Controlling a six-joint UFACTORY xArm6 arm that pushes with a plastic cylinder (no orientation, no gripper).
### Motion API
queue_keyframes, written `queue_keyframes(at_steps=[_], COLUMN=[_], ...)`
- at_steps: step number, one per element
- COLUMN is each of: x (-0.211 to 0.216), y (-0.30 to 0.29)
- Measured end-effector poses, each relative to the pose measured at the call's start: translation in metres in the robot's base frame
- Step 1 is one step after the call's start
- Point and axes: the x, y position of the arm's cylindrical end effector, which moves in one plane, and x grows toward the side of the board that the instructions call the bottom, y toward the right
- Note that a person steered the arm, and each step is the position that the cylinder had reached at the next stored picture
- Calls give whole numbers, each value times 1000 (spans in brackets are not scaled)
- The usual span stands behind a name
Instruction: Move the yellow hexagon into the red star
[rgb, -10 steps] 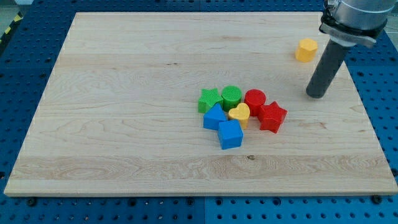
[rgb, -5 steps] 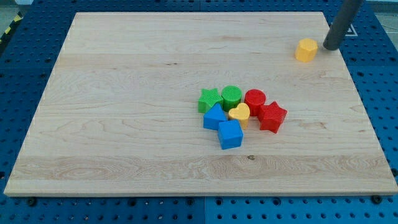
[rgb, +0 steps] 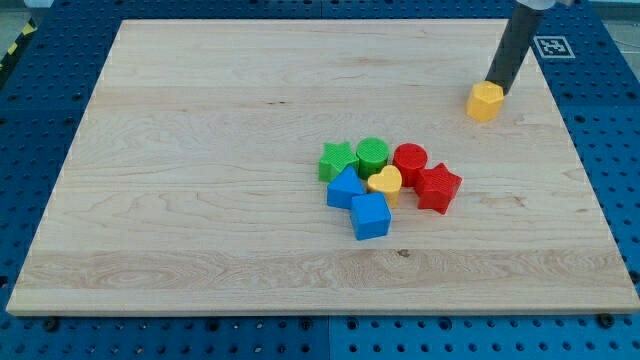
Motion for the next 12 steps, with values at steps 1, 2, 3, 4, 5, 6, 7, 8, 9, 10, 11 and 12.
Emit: queue_keyframes(at_steps=[1,2,3,4,5,6,7,8,9,10,11,12], x=[2,13,22,23,23,35,44,53,51,45,58,70], y=[-6,-7,-15,-24,-40,-39,-35,-33,-47,-68,-59,-47])
